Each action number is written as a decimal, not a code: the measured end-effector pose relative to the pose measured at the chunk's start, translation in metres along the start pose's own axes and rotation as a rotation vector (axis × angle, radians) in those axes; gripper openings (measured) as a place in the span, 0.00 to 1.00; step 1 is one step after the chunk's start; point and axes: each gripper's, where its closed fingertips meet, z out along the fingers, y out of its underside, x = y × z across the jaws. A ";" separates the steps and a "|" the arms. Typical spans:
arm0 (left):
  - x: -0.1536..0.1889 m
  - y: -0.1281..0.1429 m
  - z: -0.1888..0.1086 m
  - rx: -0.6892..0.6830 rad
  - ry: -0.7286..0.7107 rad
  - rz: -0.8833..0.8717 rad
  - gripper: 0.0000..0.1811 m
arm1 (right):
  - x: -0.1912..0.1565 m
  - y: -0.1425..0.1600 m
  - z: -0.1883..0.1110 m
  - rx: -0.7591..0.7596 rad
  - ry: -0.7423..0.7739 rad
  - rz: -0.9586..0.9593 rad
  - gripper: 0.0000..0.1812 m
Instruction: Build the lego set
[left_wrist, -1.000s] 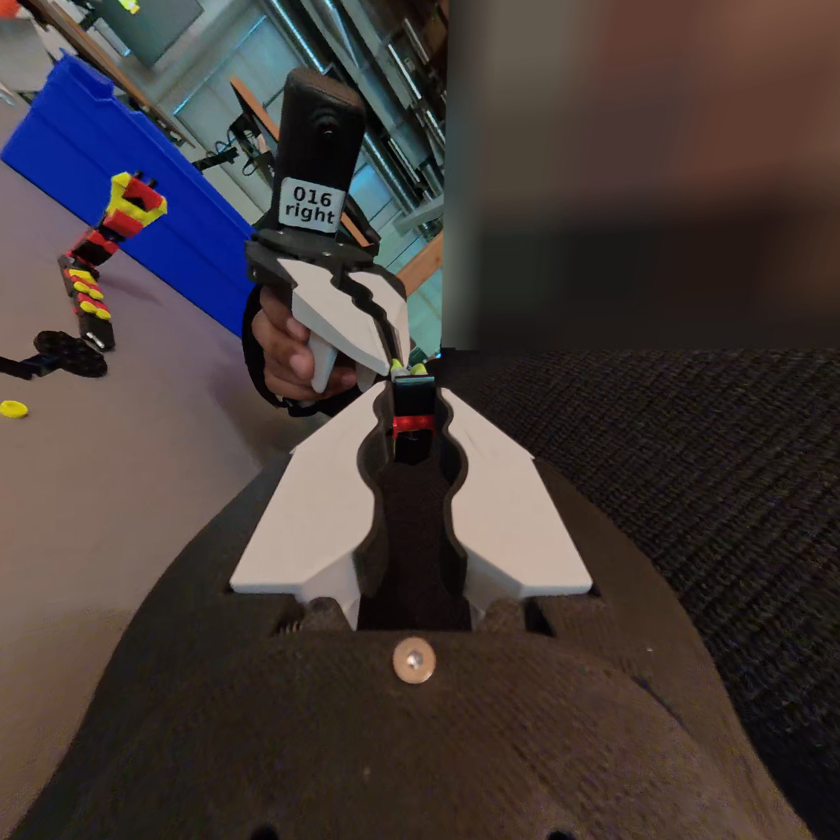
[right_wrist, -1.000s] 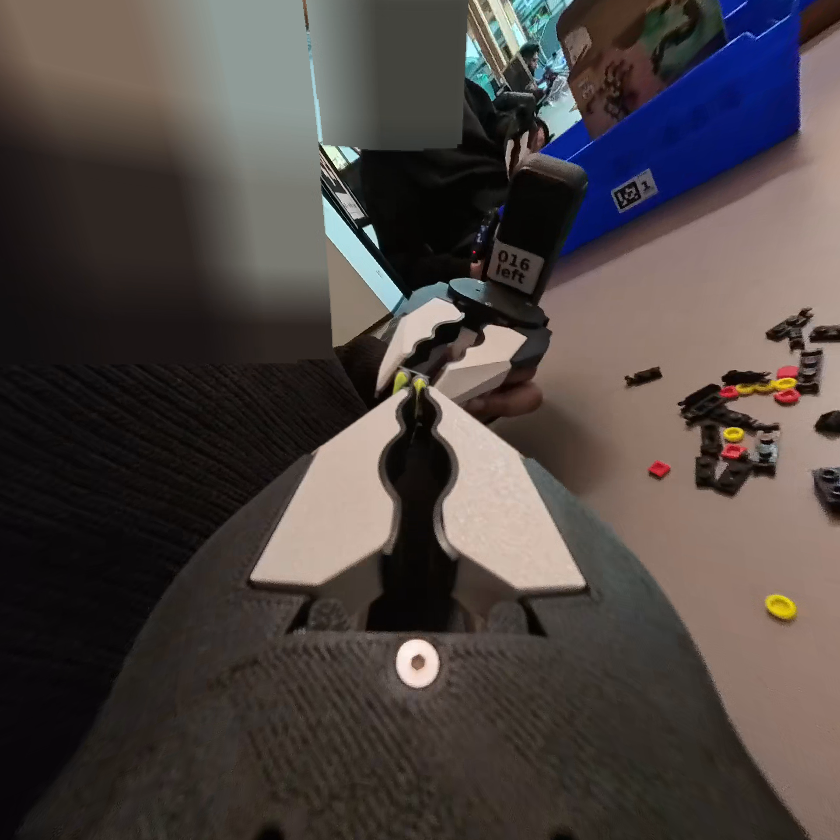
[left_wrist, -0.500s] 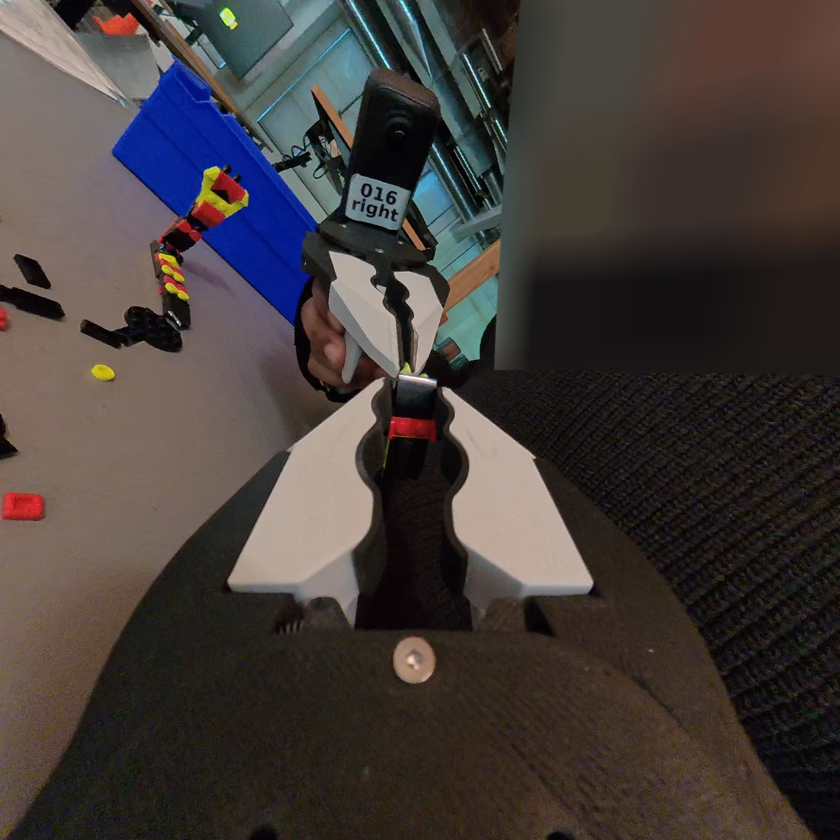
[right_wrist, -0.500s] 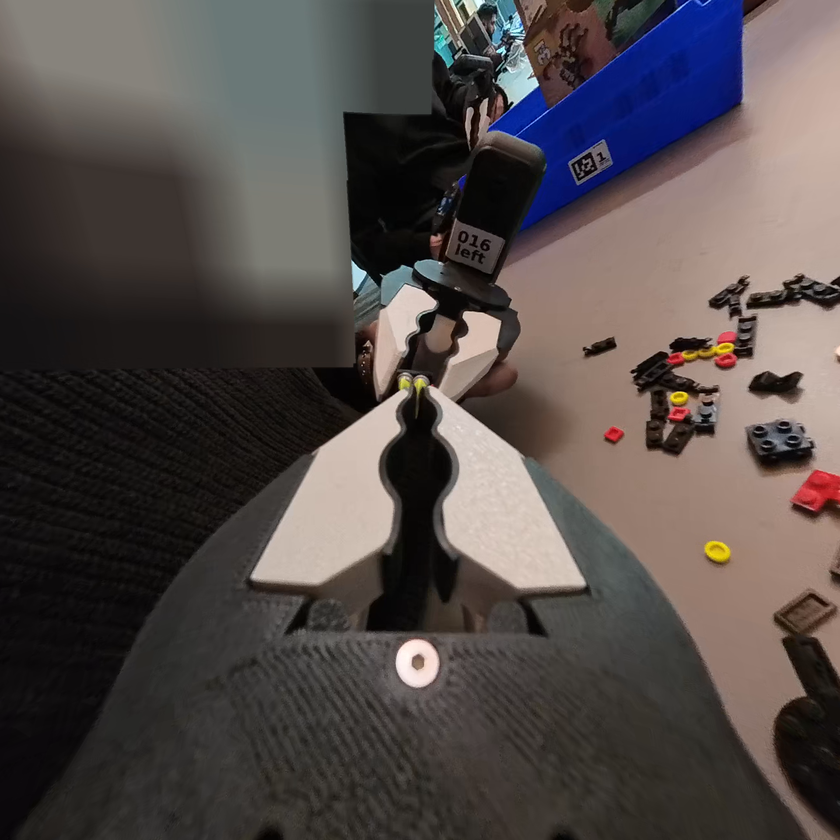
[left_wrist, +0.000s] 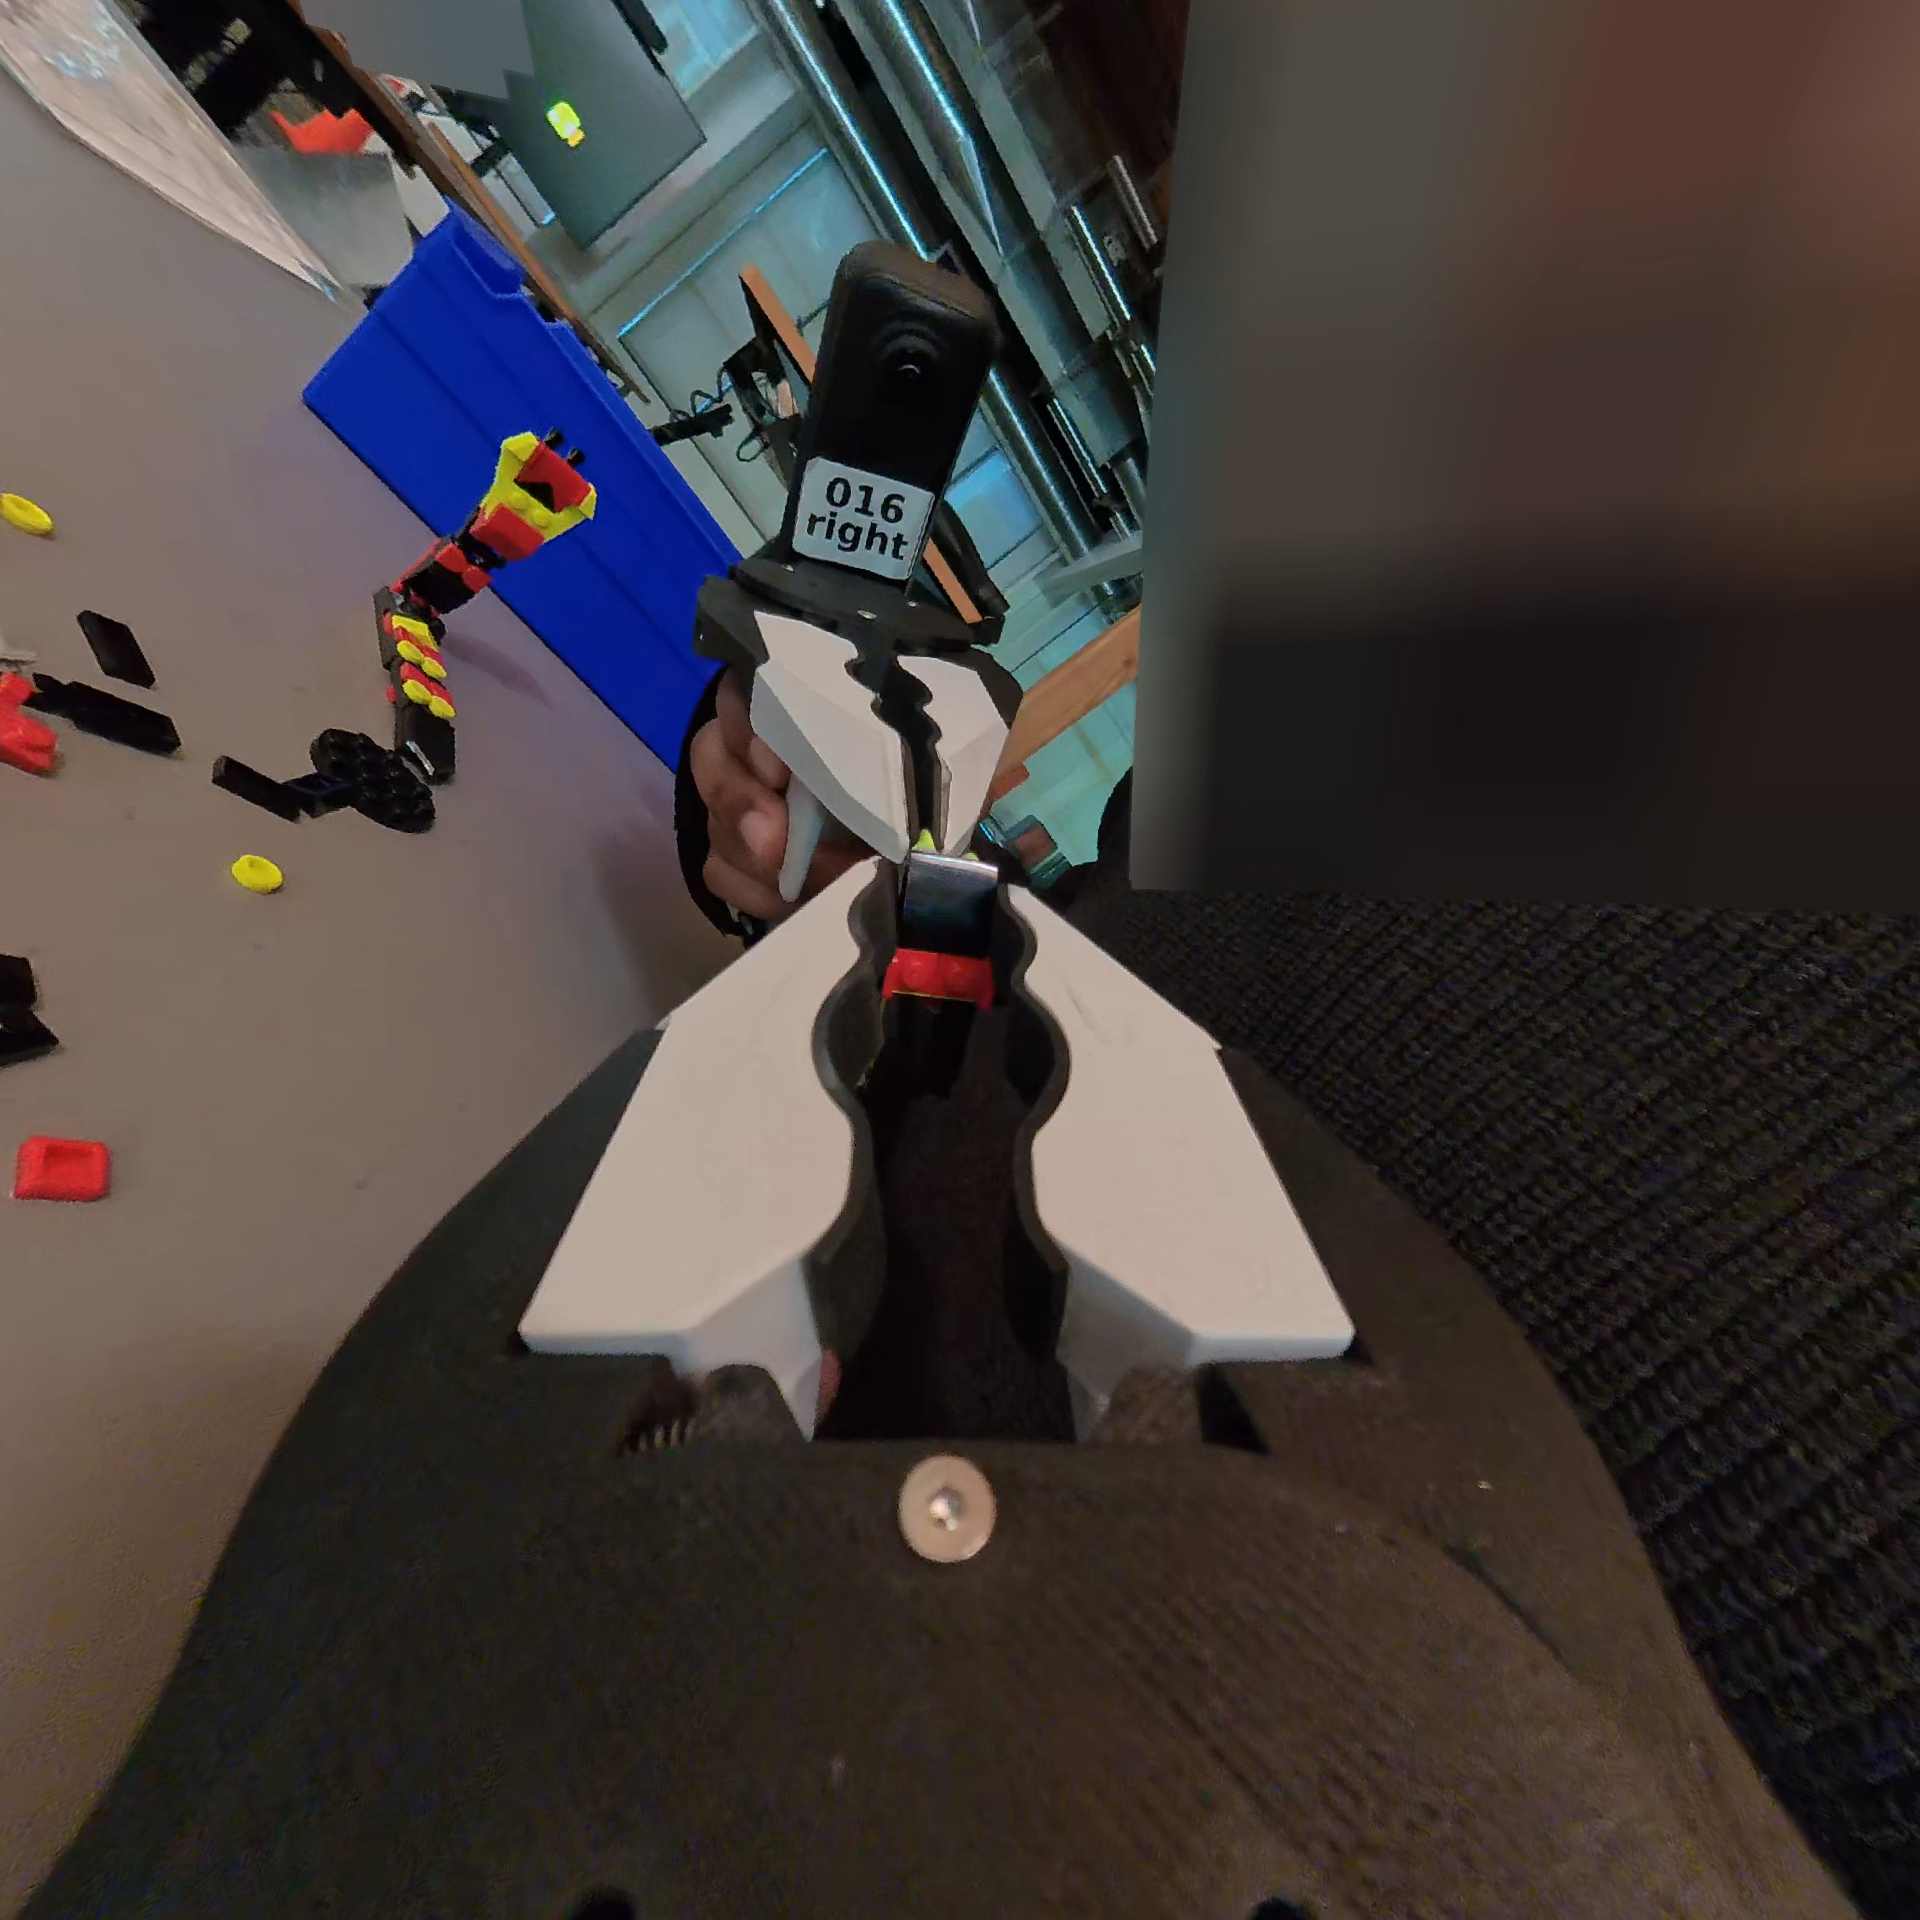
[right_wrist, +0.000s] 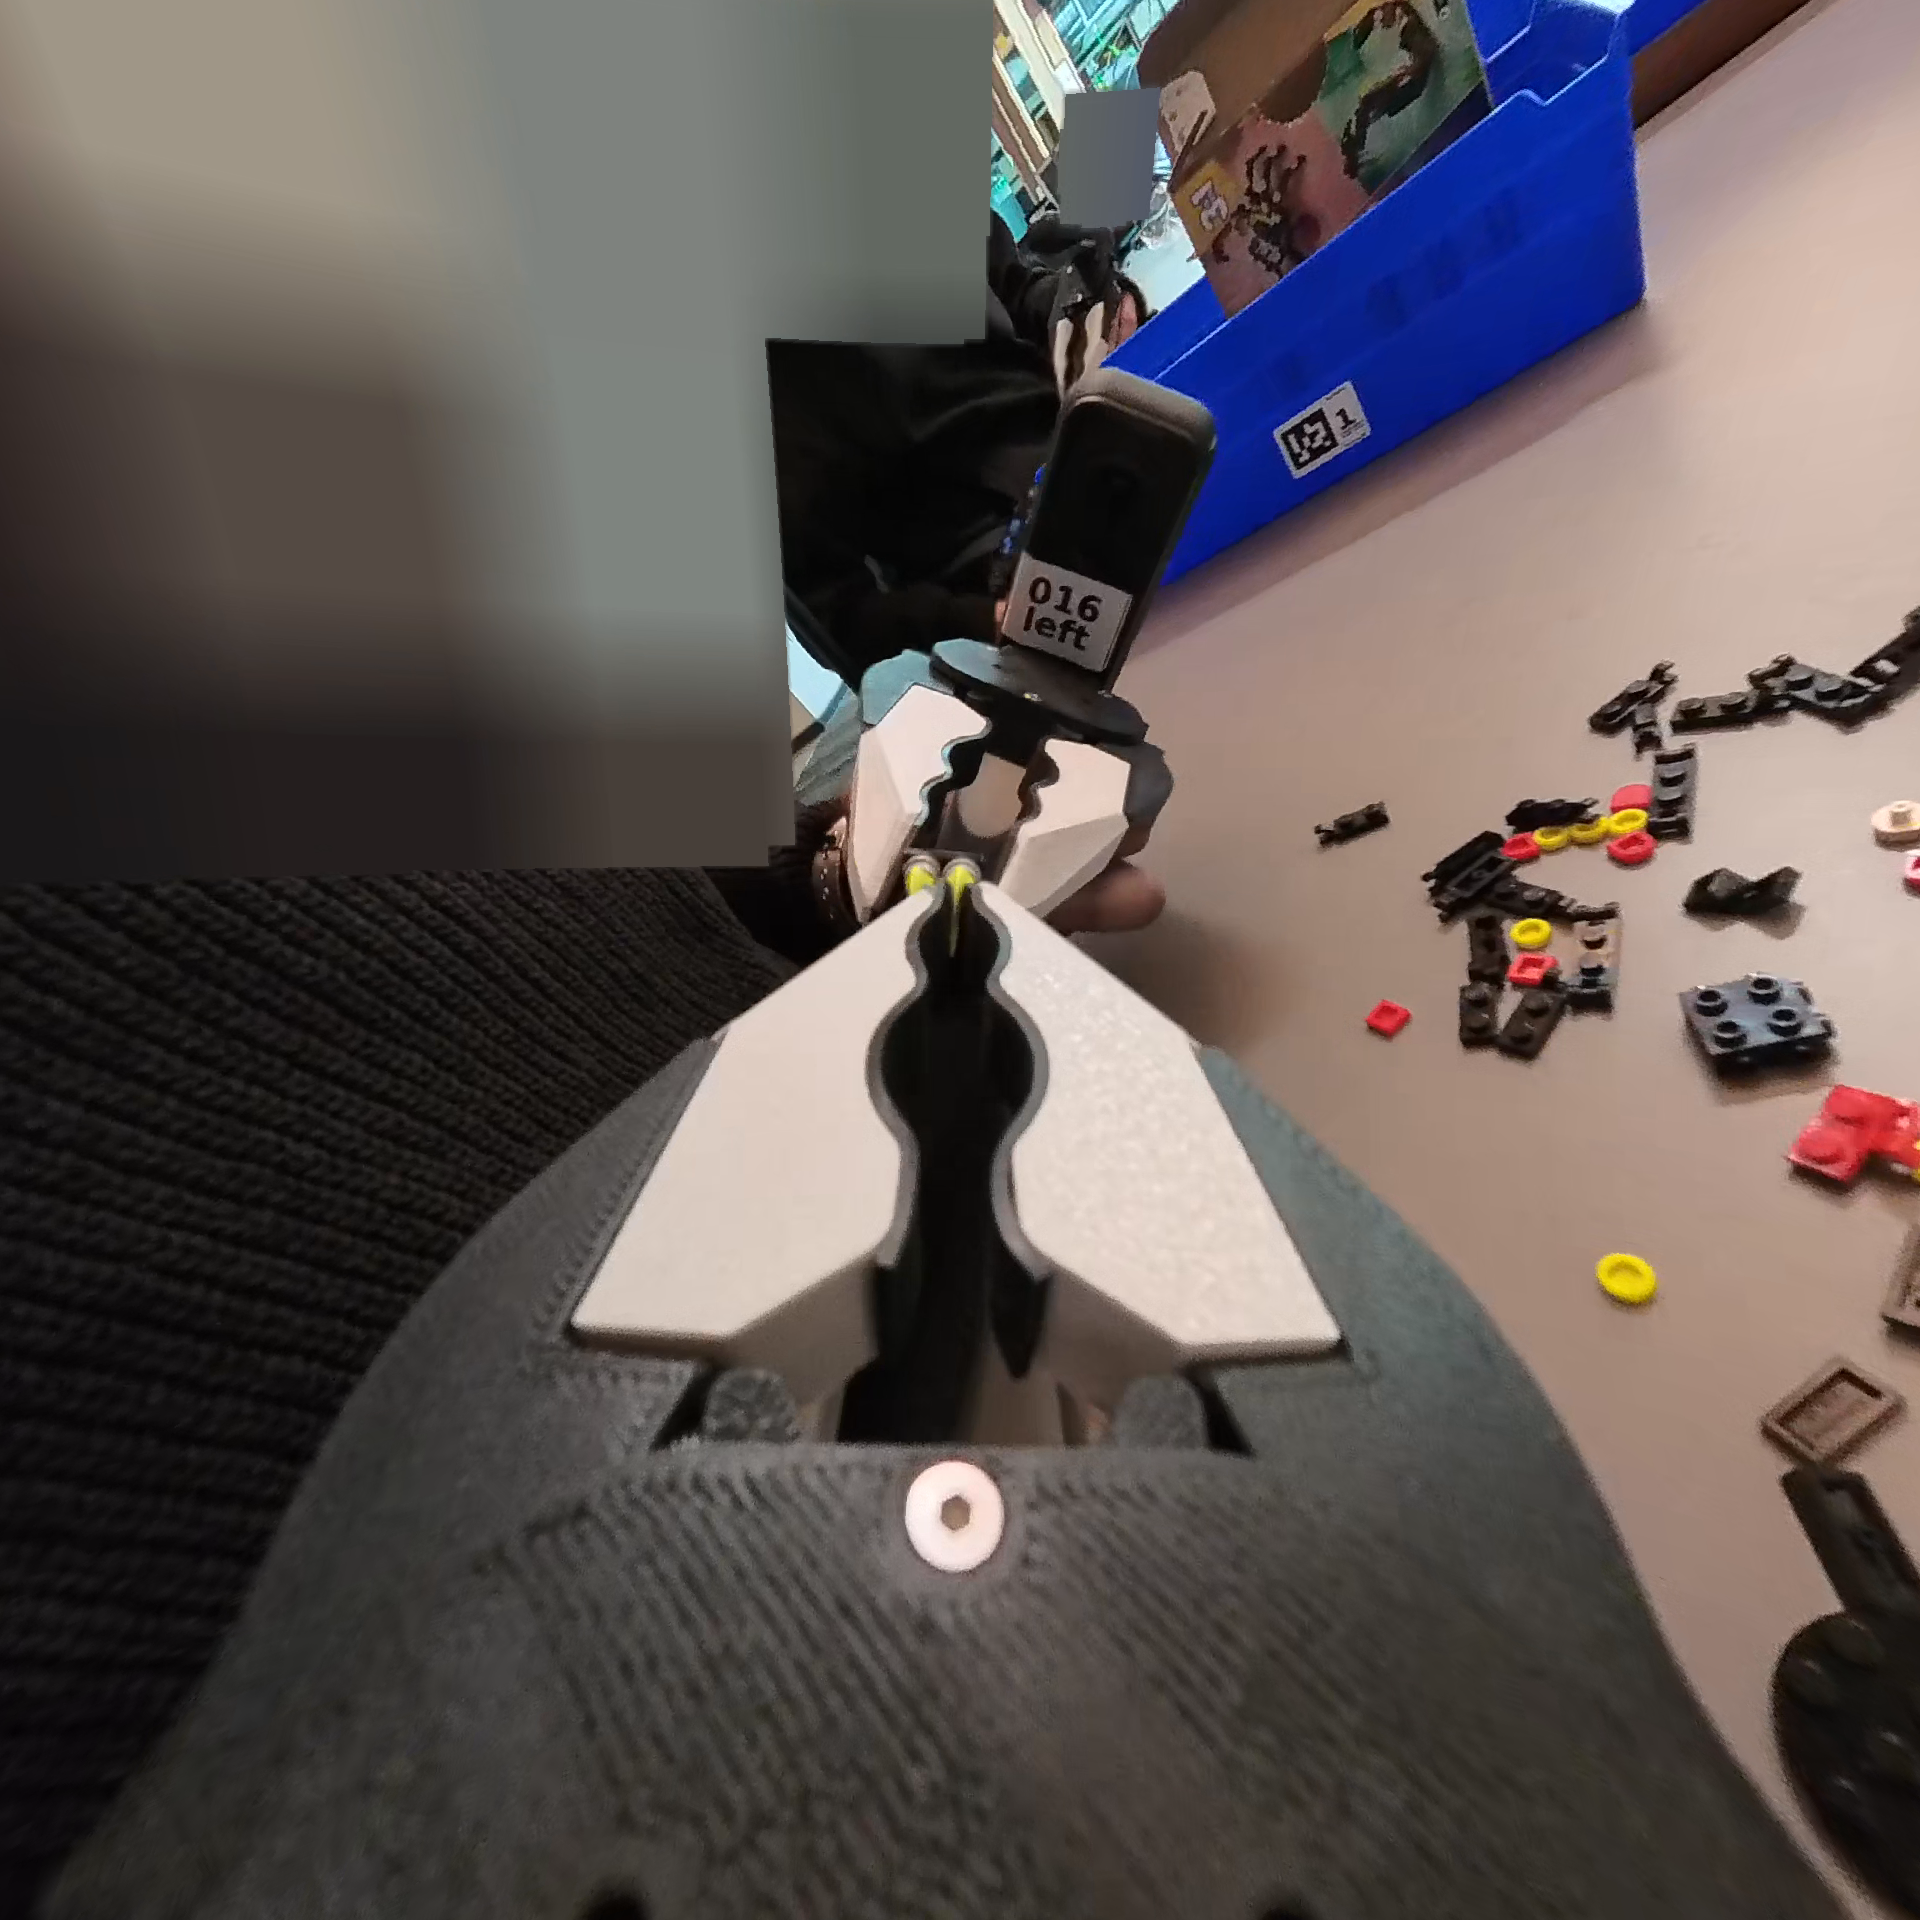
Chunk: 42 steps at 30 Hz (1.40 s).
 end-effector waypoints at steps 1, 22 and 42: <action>0.001 0.000 0.001 0.005 0.001 0.001 0.08 | -0.001 -0.001 0.000 0.007 -0.008 0.005 0.00; 0.013 0.000 0.007 0.044 0.127 -0.127 0.08 | -0.009 -0.003 -0.001 0.026 -0.062 0.027 0.00; -0.004 -0.008 -0.001 0.086 0.019 -0.102 0.08 | 0.005 -0.004 -0.006 0.030 0.011 0.021 0.00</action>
